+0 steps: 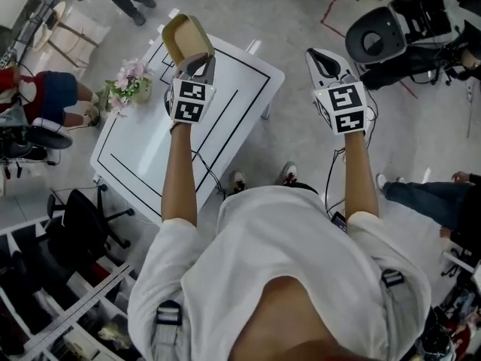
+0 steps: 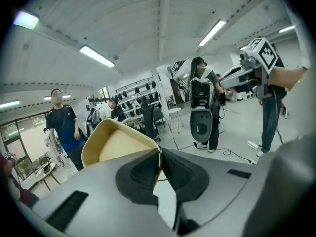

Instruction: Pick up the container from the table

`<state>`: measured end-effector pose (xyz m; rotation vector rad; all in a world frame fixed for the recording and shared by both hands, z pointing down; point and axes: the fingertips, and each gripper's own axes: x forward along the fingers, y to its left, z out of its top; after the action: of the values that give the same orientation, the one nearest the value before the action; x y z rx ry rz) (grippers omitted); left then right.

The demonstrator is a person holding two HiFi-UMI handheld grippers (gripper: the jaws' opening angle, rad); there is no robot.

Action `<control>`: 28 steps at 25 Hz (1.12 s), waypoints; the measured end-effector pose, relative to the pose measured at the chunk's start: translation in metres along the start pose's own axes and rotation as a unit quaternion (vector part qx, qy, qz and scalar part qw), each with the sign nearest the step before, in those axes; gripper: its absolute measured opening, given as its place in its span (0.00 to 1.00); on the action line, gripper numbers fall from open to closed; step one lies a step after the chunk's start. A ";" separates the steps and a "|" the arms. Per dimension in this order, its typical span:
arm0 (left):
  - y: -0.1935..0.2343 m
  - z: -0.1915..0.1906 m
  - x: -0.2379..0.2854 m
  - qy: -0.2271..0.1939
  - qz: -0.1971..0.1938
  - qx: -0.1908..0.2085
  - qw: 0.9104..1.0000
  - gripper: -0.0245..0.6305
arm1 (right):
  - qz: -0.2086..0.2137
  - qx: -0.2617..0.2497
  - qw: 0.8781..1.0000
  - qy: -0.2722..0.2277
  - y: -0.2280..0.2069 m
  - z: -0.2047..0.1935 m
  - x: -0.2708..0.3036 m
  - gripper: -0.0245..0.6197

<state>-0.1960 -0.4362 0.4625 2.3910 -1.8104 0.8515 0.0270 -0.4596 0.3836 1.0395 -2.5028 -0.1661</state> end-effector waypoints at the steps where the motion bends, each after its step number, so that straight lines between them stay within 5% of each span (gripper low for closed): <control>1: 0.002 0.009 -0.013 -0.012 0.007 -0.001 1.000 0.09 | 0.000 -0.005 1.000 -0.006 0.001 0.007 -0.002 0.06; 14: 0.014 0.089 -0.132 -0.139 0.067 -0.002 0.988 0.09 | 0.006 -0.047 0.996 -0.070 0.027 0.077 -0.035 0.06; 28: 0.008 0.105 -0.148 -0.157 0.068 0.017 0.985 0.09 | 0.015 -0.059 0.995 -0.076 0.040 0.092 -0.044 0.06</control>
<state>-0.1866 -0.3426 0.3067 2.5685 -2.1043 0.5377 -0.0104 -0.4047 0.2964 0.9736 -2.6063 -0.3934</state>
